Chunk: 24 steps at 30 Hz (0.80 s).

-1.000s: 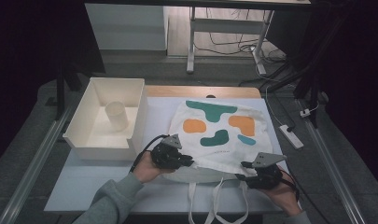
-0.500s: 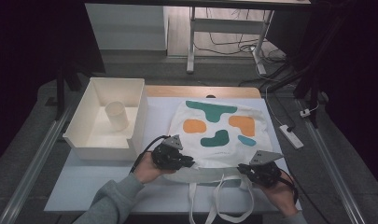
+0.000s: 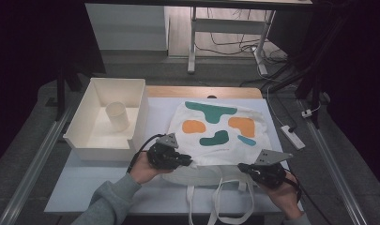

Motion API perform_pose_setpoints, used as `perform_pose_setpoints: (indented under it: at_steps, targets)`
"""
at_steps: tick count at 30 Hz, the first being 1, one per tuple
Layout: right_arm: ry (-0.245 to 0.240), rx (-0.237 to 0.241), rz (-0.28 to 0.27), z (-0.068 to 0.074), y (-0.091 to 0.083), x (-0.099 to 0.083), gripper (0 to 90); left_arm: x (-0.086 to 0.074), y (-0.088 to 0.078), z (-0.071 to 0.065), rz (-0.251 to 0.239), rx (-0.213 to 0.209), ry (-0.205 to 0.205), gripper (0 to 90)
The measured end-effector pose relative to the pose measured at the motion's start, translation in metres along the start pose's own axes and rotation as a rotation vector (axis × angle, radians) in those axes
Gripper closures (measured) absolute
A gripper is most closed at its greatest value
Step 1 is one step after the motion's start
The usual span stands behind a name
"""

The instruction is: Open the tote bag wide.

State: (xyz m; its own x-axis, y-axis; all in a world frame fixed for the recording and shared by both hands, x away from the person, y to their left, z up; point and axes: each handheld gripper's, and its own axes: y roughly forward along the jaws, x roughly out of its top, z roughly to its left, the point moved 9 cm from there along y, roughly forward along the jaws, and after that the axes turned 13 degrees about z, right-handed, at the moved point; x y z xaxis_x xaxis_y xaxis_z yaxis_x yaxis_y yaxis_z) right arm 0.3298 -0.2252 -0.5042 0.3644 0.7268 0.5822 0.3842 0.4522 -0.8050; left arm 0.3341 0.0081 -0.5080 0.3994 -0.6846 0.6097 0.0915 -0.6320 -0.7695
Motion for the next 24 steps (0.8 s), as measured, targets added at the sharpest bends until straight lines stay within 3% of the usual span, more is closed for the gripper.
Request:
perform_pose_setpoints:
  at_steps: [5,11,16,24]
  targets:
    - [-0.003,0.053,-0.098,0.009,-0.024,0.018,89.5,0.009,-0.031,-0.008,-0.077,-0.001,0.023,80.3]
    - [-0.019,0.048,-0.197,0.014,-0.052,0.042,89.5,0.023,-0.057,-0.009,-0.145,0.035,0.042,80.3]
    - [0.002,0.009,-0.231,-0.002,-0.054,0.054,89.5,0.031,-0.054,0.002,-0.159,0.056,0.017,80.3]
    - [0.044,-0.012,-0.267,-0.024,-0.047,0.062,89.4,0.040,-0.047,0.018,-0.184,0.092,-0.021,80.2]
